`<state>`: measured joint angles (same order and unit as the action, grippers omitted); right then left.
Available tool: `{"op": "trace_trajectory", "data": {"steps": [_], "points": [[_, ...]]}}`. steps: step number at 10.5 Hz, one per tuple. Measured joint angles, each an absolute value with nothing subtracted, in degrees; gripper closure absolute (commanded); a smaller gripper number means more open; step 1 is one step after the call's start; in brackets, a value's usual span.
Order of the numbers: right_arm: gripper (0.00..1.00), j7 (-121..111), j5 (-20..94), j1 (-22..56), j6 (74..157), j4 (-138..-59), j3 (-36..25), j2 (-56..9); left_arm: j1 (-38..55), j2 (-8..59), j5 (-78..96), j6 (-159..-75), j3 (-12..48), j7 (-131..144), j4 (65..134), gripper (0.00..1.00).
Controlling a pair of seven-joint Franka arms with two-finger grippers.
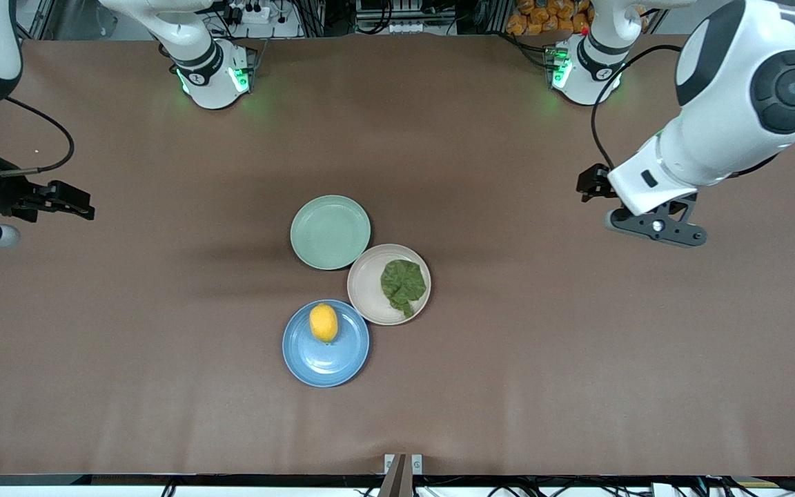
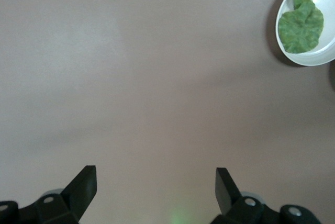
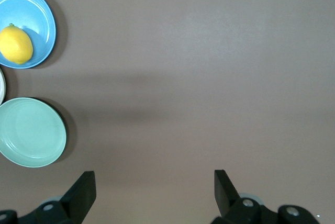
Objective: Pick lemon and lettuce from blue and beige plates
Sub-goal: 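Move the left gripper toward the beige plate while the right gripper advances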
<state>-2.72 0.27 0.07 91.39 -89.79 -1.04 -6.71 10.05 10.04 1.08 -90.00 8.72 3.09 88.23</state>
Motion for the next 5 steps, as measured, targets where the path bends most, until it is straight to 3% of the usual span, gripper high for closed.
{"op": "trace_trajectory", "data": {"steps": [5], "points": [[0.00,-2.72,0.35,0.48,93.51,-89.85,0.30,-9.37,10.86,13.61,1.09,-93.34,8.72,3.09,88.09,0.00]]}}
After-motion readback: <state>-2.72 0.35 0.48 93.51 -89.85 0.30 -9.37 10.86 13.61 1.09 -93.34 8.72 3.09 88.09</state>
